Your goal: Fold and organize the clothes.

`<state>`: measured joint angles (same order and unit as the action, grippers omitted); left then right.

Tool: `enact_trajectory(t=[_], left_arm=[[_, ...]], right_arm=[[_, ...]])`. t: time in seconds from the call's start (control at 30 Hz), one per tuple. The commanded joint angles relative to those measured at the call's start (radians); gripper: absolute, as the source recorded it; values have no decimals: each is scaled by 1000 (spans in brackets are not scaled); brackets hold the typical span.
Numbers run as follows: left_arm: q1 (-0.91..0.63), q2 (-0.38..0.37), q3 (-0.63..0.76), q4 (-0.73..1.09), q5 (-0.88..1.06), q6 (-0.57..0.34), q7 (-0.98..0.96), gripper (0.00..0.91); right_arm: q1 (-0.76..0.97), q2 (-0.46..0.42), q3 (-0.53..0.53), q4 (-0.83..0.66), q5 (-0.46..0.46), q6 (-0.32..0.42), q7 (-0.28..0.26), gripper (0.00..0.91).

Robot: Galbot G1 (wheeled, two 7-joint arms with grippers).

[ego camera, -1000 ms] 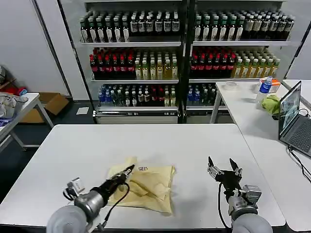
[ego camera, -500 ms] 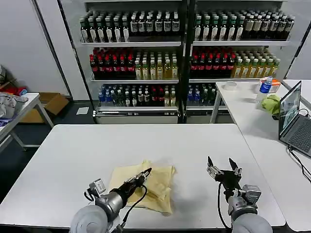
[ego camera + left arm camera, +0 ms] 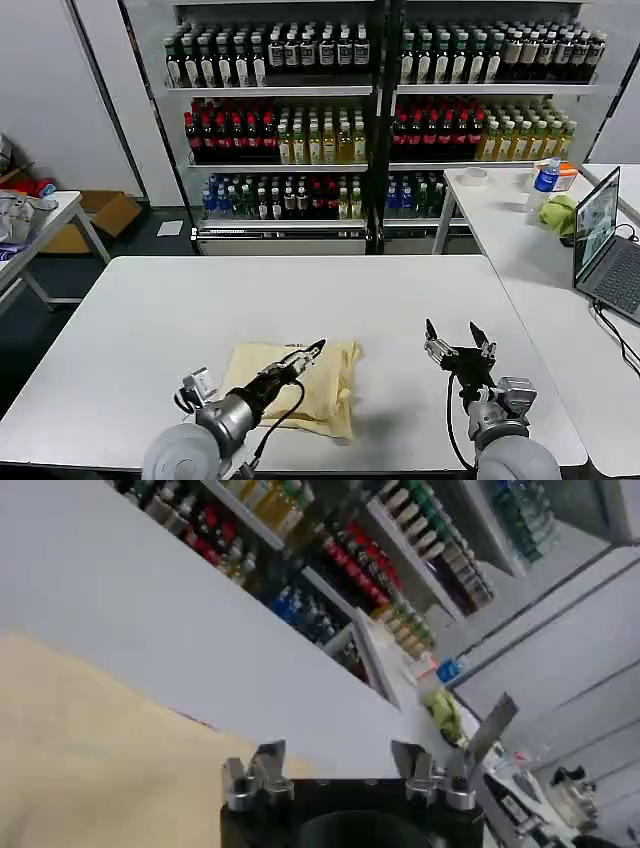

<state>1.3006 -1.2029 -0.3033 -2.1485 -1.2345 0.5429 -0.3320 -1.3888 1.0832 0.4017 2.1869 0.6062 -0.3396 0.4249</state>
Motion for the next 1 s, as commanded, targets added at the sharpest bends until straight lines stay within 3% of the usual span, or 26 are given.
enact_trajectory(t=[0.03, 0.17, 0.4, 0.63, 1.0], left_arm=[[75, 131, -198, 4, 13, 0, 14, 907], [100, 194, -279, 44, 21, 8, 39, 907], [113, 224, -317, 127, 6, 31, 88, 907], [104, 183, -281, 231, 2, 33, 120, 907], [82, 111, -232, 245, -14, 34, 137, 907]], right_arm=[[4, 0, -3, -2, 2, -1, -1, 907], [10, 2, -3, -3, 7, -1, 0, 907], [9, 4, 4, 3, 10, -1, 0, 907], [-6, 2, 17, 10, 9, 0, 0, 907], [-2, 6, 20, 11, 9, -2, 2, 907]])
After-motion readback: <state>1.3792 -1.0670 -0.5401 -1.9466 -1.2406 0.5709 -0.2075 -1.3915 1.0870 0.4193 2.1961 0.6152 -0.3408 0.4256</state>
